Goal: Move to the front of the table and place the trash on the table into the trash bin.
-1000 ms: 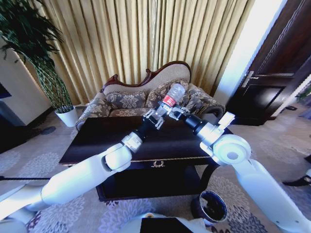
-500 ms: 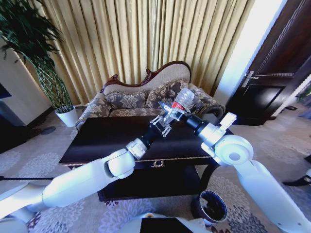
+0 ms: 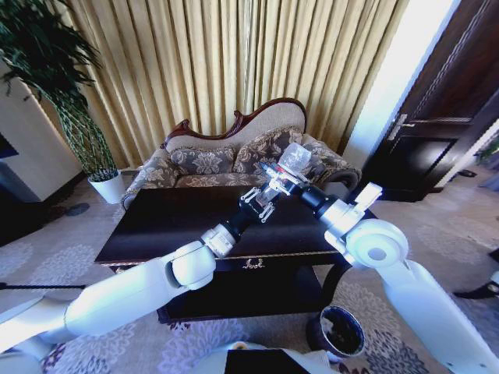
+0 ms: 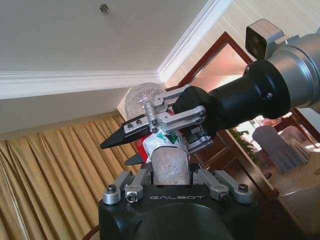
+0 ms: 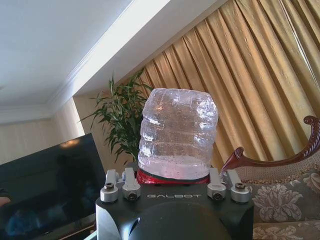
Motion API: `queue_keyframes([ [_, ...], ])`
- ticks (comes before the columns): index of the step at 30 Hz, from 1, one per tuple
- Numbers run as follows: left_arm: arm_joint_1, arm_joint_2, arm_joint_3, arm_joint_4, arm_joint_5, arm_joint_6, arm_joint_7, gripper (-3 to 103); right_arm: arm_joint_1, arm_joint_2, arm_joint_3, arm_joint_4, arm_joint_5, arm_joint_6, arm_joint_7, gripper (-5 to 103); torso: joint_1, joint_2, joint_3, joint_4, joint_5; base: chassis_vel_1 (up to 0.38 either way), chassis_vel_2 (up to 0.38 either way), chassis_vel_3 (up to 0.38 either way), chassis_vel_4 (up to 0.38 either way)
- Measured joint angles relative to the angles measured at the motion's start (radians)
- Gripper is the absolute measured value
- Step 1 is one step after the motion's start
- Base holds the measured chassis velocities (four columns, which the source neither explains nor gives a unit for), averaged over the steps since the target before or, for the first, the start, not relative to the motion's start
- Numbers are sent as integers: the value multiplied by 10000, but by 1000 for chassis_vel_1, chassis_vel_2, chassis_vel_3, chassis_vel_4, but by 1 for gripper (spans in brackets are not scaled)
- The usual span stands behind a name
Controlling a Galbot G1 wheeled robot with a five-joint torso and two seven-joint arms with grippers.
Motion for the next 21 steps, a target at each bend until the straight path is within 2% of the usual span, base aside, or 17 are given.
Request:
queue_keyframes([
  [3,-42,-29,165,85,-83,-154,8,28,-139,-53,137,77,-6,-1,0,48,0,0,0,0,1,0,0,0,0],
  [5,-50,-43,210,86,-136,-184,9,32,-193,-108,204,124,-7,-1,-1,45,0,0,0,0,-1,0,0,0,0],
  [6,-54,-54,223,79,-164,-201,28,37,-233,-163,262,157,-7,0,0,45,0,0,0,0,0,0,0,0,0],
  [9,-53,-54,229,51,-314,-286,192,54,-373,-427,508,251,42,23,-17,36,-1,0,0,-1,0,0,0,0,0],
  [11,-21,-32,222,52,-401,-348,287,54,-424,-492,608,271,63,42,-27,32,0,0,0,-1,0,0,0,0,0],
  [12,25,-11,218,46,-514,-470,362,59,-497,-543,715,286,91,64,-44,32,0,0,0,0,0,0,0,0,0],
  [13,86,18,220,14,-680,-632,446,64,-619,-577,848,291,111,104,-57,27,0,0,0,0,0,0,0,0,0],
  [14,86,18,220,14,-680,-632,446,64,-619,-577,848,291,111,104,-57,27,0,0,0,0,0,0,0,0,0],
  [18,295,145,58,-376,-1276,-978,686,86,-1172,-540,1263,115,-49,277,6,27,0,0,0,-1,-1,0,0,0,0],
  [20,372,203,-92,-502,-1402,-989,705,86,-1319,-503,1341,53,-160,314,86,27,0,0,0,-1,0,0,0,0,0],
  [21,470,281,-293,-628,-1498,-997,724,91,-1468,-481,1419,-7,-266,349,174,27,0,0,0,-1,1,0,0,0,0],
])
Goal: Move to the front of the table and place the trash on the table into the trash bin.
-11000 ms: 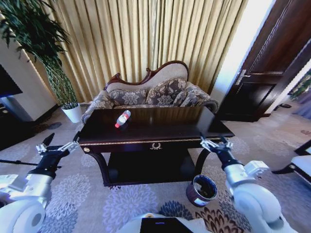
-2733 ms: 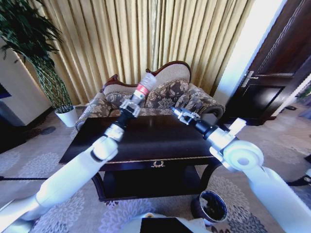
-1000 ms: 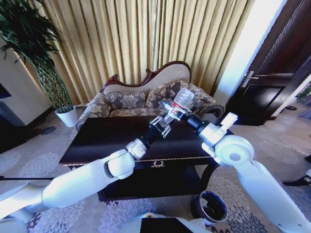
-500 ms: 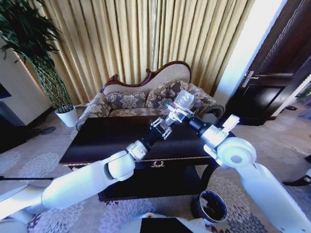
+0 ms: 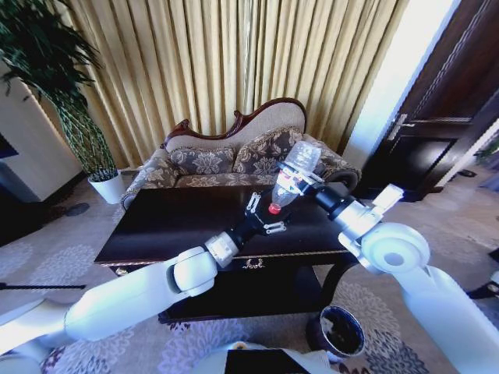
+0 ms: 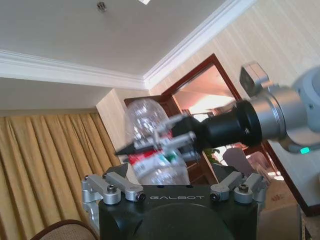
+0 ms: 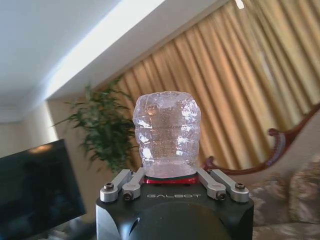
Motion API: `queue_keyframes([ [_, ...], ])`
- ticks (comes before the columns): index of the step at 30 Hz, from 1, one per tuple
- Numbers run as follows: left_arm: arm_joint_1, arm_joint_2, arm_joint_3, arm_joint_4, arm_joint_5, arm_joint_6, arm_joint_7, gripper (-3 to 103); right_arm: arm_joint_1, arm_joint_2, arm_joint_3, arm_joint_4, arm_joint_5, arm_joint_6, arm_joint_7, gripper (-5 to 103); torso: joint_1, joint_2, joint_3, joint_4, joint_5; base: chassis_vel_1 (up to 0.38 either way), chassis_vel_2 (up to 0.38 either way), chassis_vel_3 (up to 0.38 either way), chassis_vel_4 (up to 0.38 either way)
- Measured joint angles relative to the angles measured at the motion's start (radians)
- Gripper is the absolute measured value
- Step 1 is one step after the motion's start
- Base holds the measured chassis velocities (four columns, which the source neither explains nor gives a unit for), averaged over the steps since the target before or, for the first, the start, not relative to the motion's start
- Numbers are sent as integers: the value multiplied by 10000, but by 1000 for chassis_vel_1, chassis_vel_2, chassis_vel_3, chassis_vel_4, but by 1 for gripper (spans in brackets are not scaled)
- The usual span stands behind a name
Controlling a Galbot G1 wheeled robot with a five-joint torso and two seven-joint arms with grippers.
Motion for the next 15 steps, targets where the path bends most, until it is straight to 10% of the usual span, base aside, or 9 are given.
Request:
queue_keyframes([
  [9,2541,1368,-3439,-471,-177,256,-94,100,-972,-163,475,-405,-2473,163,747,27,0,0,1,3,-4,0,0,0,0],
  [15,5257,1461,-7024,-165,-854,962,-1233,100,-2232,-44,1423,-210,-4107,-92,1281,27,-1,1,-1,0,-3,0,0,0,0],
])
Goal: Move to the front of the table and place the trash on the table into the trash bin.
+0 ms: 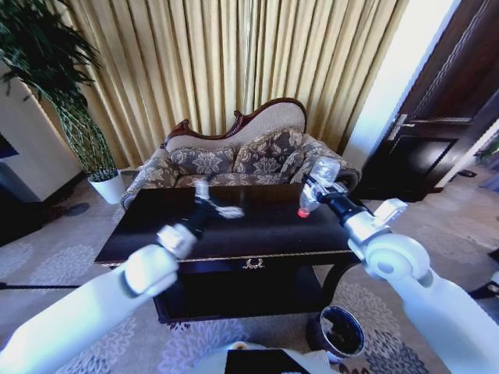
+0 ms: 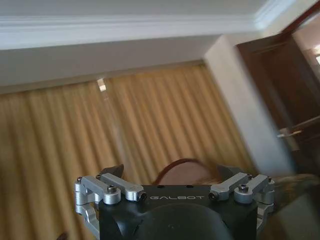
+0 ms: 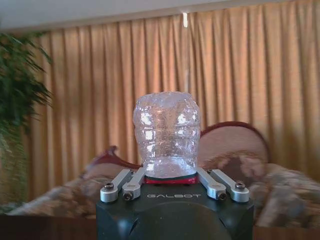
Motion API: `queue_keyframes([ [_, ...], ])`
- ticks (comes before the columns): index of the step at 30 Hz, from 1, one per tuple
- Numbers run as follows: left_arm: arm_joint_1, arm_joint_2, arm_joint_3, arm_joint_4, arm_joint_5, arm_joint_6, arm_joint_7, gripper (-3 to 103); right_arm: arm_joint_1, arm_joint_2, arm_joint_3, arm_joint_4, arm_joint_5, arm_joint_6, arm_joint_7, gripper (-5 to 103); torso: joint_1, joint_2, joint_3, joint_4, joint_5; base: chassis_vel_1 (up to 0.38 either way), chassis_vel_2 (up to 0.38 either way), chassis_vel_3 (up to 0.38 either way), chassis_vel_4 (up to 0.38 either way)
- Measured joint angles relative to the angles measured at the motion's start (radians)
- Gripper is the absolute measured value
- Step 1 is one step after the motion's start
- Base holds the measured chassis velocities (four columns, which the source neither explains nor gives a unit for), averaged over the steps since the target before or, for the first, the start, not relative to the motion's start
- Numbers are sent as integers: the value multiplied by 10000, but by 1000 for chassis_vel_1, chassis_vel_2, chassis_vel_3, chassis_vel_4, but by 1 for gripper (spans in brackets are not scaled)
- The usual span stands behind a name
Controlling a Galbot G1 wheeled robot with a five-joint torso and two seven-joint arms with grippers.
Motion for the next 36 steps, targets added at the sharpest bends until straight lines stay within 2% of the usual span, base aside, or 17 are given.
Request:
queue_keyframes([
  [2,557,-296,-833,377,-95,27,-299,100,-366,133,348,30,-204,-4,127,27,1,0,0,-3,-1,0,0,0,0],
  [3,557,-296,-833,377,-95,27,-299,100,-366,133,348,30,-204,-4,127,27,1,0,0,-3,-1,0,0,0,0],
  [5,1407,-751,-2325,868,-199,113,-377,100,-979,358,815,40,-333,40,207,27,3,0,1,-3,2,0,0,0,0],
  [6,1719,-879,-2821,938,-309,245,-314,100,-1148,441,909,41,-369,60,207,27,3,-1,1,-3,-1,0,0,0,0],
  [7,1719,-879,-2821,938,-309,245,-314,100,-1148,441,909,41,-369,60,207,27,3,-1,1,-3,-1,0,0,0,0],
  [10,2730,-1355,-4443,1166,-1009,827,10,100,-1768,816,1097,-23,-695,144,204,27,2,0,0,5,3,0,0,0,0],
  [12,2911,-1492,-4717,1230,-1163,879,58,100,-1896,906,1109,-42,-786,174,201,27,1,0,0,5,1,0,0,0,0],
  [16,3669,-2164,-5938,1248,-1520,1206,311,100,-2341,1260,1124,111,-941,292,189,27,2,-1,1,0,0,0,0,0,0],
  [18,3777,-2230,-6095,1171,-1572,1299,377,100,-2384,1284,1125,156,-966,303,182,27,3,-1,1,1,0,0,0,0,0],
  [19,4067,-2402,-6473,922,-1655,1592,516,100,-2500,1315,1125,298,-1096,335,164,27,2,0,1,2,3,0,0,0,0],
  [22,4290,-2553,-6677,703,-1708,1889,541,100,-2549,1336,1125,395,-1249,343,155,27,1,0,1,1,0,0,0,0,0],
  [28,5129,-3014,-7266,-82,-1839,2861,544,100,-2762,1585,1106,534,-1815,356,133,27,2,0,1,2,3,0,0,0,0],
  [32,5370,-2965,-7520,-104,-1952,2756,766,100,-2971,1856,1065,618,-2090,428,34,27,1,0,1,2,0,0,0,0,0],
  [35,5588,-2823,-7737,81,-2060,1744,1808,100,-3124,2230,963,634,-2626,627,-219,27,1,-1,1,-1,0,0,0,0,0],
  [36,5588,-2823,-7737,81,-2060,1744,1808,100,-3124,2230,963,634,-2626,627,-219,27,1,-1,1,-1,0,0,0,0,0],
])
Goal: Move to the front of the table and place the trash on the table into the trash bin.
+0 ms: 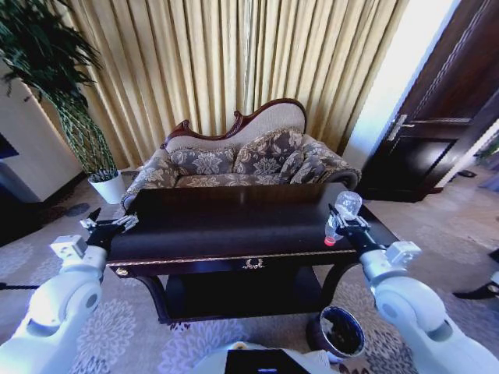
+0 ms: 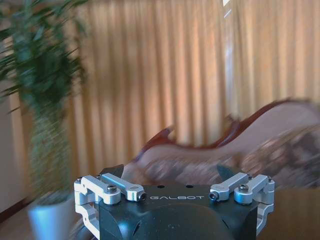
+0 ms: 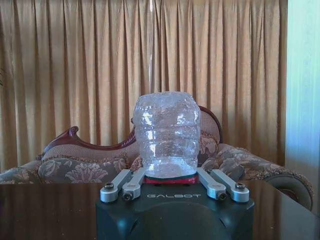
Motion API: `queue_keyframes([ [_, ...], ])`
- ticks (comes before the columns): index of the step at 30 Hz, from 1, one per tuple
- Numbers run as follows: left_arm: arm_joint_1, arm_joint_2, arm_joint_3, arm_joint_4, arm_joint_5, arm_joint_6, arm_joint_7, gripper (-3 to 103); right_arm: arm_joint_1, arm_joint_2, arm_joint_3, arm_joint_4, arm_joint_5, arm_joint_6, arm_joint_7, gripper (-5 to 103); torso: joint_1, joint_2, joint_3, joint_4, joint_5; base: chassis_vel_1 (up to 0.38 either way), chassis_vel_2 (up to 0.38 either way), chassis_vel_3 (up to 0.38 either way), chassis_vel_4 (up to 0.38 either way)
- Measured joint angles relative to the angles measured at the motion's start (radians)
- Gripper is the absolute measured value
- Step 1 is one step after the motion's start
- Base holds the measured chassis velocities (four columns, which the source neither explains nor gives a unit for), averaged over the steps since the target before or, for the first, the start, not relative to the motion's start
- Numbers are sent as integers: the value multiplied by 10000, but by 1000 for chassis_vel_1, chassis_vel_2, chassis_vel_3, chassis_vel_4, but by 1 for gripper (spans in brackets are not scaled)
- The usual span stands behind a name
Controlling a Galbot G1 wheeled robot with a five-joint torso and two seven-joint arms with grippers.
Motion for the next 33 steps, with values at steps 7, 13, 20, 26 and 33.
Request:
queue_keyframes([
  [7,155,-5,-168,-216,-12,-606,1056,100,-99,291,-210,400,-393,124,-202,27,-1,0,0,2,2,0,0,0,0],
  [13,241,-213,-115,-701,210,-130,793,100,-144,-63,-126,666,-437,83,-249,27,0,-1,1,3,2,0,0,0,0],
  [20,411,-550,3,-1022,442,232,336,100,-460,-202,-21,1052,-229,-119,-259,27,0,0,0,2,0,0,0,0,0],
  [26,508,-656,36,-1107,594,283,312,100,-477,-250,-195,1130,-203,-218,-238,27,0,-1,1,3,2,0,0,0,0],
  [33,573,-702,52,-1185,676,349,314,100,-479,-212,-261,1131,-199,-237,-221,27,0,-1,0,2,2,17,-20,-16,16],
])
